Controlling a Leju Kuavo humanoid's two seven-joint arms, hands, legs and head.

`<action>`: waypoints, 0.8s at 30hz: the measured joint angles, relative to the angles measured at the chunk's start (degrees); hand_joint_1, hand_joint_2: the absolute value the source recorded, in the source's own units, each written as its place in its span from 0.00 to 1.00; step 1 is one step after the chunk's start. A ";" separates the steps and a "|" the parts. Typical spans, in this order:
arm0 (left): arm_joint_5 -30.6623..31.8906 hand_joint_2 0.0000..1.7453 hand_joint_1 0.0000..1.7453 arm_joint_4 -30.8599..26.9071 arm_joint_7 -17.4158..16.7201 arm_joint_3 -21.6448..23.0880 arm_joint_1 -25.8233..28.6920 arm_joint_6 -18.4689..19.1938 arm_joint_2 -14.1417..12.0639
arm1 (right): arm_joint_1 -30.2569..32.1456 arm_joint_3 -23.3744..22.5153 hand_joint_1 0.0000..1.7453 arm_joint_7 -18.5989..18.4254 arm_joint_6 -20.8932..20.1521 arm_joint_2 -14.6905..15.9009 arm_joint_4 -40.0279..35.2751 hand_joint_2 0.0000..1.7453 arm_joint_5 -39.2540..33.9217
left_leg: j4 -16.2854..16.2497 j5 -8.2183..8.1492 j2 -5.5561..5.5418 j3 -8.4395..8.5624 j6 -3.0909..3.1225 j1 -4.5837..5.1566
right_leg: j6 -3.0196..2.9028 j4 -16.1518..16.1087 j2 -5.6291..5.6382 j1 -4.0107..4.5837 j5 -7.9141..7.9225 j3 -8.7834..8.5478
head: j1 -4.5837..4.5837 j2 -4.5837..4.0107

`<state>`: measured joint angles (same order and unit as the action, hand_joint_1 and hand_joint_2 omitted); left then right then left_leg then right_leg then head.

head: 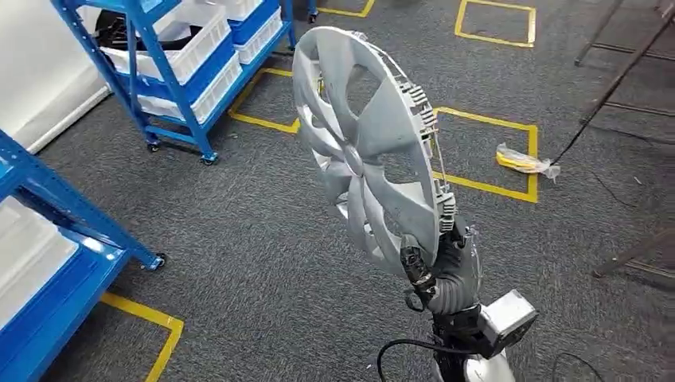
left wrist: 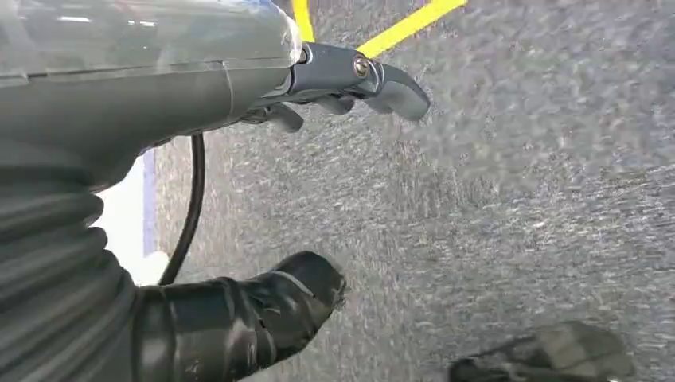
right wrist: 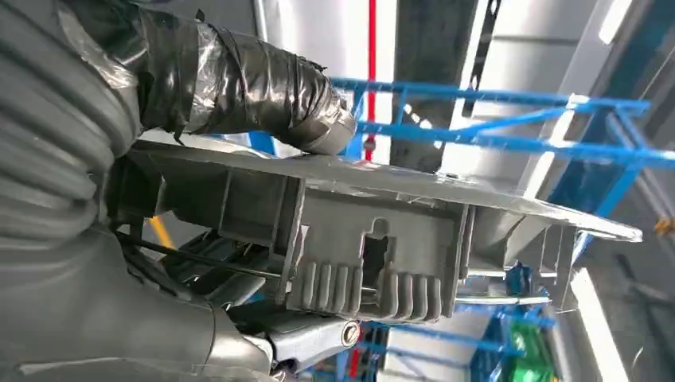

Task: Take the parts from the cabinet and place them on the table.

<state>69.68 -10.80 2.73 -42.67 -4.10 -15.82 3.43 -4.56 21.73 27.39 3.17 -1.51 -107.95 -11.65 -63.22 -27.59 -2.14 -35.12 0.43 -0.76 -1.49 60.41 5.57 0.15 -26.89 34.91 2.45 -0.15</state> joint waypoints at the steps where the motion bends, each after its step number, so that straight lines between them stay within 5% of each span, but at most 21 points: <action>1: -0.09 1.00 0.00 0.00 0.13 -0.26 0.13 -0.04 -0.22 | -0.01 0.00 1.00 0.09 -0.15 0.00 0.15 1.00 -0.06 | 2.38 -0.16 -3.54 1.05 0.73 -0.13 | 0.06 0.03 0.45 -0.16 0.01 0.19 | 0.11 0.00; 5: -0.04 1.00 0.00 0.00 1.05 -0.35 -0.08 -0.13 -0.13 | -0.14 -0.02 1.00 0.35 -0.76 0.00 0.85 1.00 -0.74 | 4.40 -0.04 -1.73 2.07 0.61 0.23 | 1.46 -0.45 3.30 -0.78 0.77 0.93 | -0.02 0.00; 6: -0.02 1.00 0.00 0.00 1.18 -0.35 0.01 -0.13 0.37 | -0.13 -0.13 1.00 0.35 -0.83 0.02 0.96 1.00 -1.03 | 5.68 0.60 -0.50 2.56 0.93 -0.74 | 1.64 -0.36 3.00 -0.37 0.58 0.86 | -0.09 0.00; 7: -0.02 1.00 0.00 -0.07 1.18 -0.39 -0.03 -0.22 0.24 | -0.26 -0.18 1.00 0.44 -0.96 0.07 1.09 1.00 -1.16 | 6.21 0.78 0.04 2.85 1.14 -0.56 | 2.05 0.64 -0.58 0.07 -0.39 1.28 | 0.26 0.00; 8: 0.04 1.00 0.00 -0.07 1.07 -0.39 -0.03 -0.24 0.24 | -0.59 -0.22 1.00 0.44 -1.14 0.09 1.38 1.00 -1.25 | 6.33 0.82 0.95 2.98 1.46 -0.52 | 2.37 3.43 -3.00 -0.12 -2.33 2.67 | 0.59 0.00; 9: 0.07 1.00 0.00 -0.07 0.83 -0.41 0.06 -0.18 0.24 | -0.79 -0.22 1.00 0.48 -1.31 0.09 1.64 1.00 -1.42 | 6.31 0.81 1.69 2.96 1.45 -0.42 | 2.67 7.45 -4.27 -0.35 -4.36 4.61 | 0.61 0.00; 11: 0.13 1.00 0.00 -0.07 0.68 -0.44 0.22 -0.13 0.24 | -0.60 -0.22 1.00 0.79 -1.64 0.11 2.16 1.00 -1.53 | 6.21 0.57 3.44 3.00 1.41 -0.42 | 3.24 14.92 -5.06 -0.84 -6.95 8.20 | 0.63 0.00; 13: 0.37 1.00 0.00 -0.07 0.66 -0.44 0.21 -0.11 0.24 | -0.45 -0.22 1.00 0.92 -1.68 0.13 2.75 1.00 -1.55 | 6.13 0.33 5.00 3.14 1.11 -0.52 | 3.81 12.95 -5.56 -1.44 -4.41 7.21 | 0.61 0.00; 15: 0.70 1.00 0.00 -0.07 0.02 -0.44 0.19 -0.09 0.28 | -0.48 -0.24 1.00 0.92 -1.68 0.13 3.04 1.00 -1.55 | 5.75 -0.15 6.19 3.43 0.48 -0.73 | 4.04 3.23 -7.22 -1.67 0.35 1.90 | 0.61 0.00; 16: 0.70 1.00 0.00 -0.07 -0.33 -0.44 0.21 -0.11 0.26 | -0.56 -0.31 1.00 0.96 -1.68 0.13 3.06 1.00 -1.49 | 5.50 -0.50 6.66 3.56 0.02 -0.60 | 3.98 -0.69 -10.25 -1.39 0.29 0.05 | 0.63 0.00; 17: 0.72 1.00 0.00 -0.07 -0.61 -0.44 0.20 -0.11 0.24 | -0.58 -0.33 1.00 1.09 -1.66 0.11 3.17 1.00 -1.13 | 5.11 -0.79 7.14 3.56 -0.44 -0.21 | 3.00 -0.82 -10.19 -0.86 0.33 0.09 | 0.52 0.00; 21: 0.79 1.00 0.00 -0.07 -0.96 -0.44 0.03 -0.11 0.24 | -0.43 -0.35 1.00 1.37 -1.62 0.13 3.26 1.00 -0.50 | 5.50 -1.25 9.29 4.34 -1.66 -0.29 | 1.41 -0.88 -7.31 -0.94 0.47 0.10 | 0.48 0.00; 22: 0.81 1.00 0.00 -0.07 -0.96 -0.44 -0.04 -0.11 0.22 | -0.37 -0.35 1.00 1.42 -1.64 0.13 3.26 1.00 -0.46 | 4.58 -2.26 7.17 4.20 -1.85 -0.62 | 1.15 -1.08 -6.83 -1.09 0.60 0.00 | 0.50 0.00; 23: 0.81 1.00 0.00 -0.07 -0.94 -0.44 0.00 -0.13 0.22 | -0.54 -0.35 1.00 1.44 -1.64 0.13 3.26 1.00 -0.46 | 1.51 -4.30 4.67 2.76 -1.77 -0.64 | 0.66 -1.12 -6.31 -1.10 0.66 0.04 | 0.44 0.00; 24: 0.81 1.00 0.00 -0.07 -0.90 -0.44 0.06 -0.15 0.22 | -0.52 -0.35 1.00 1.44 -1.66 0.07 3.26 1.00 -0.46 | -3.15 -6.71 3.43 0.59 -1.75 -0.64 | 0.38 -1.11 -5.79 -1.06 0.62 0.05 | 0.42 0.00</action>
<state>70.49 -10.86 1.84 -43.10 -4.04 -15.98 3.65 -5.07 21.38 28.83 1.51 -1.44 -104.69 -12.11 -66.36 -34.30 1.30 -34.53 -1.32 -1.40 -1.10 59.30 -0.22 -0.92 -26.28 34.96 2.86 -0.15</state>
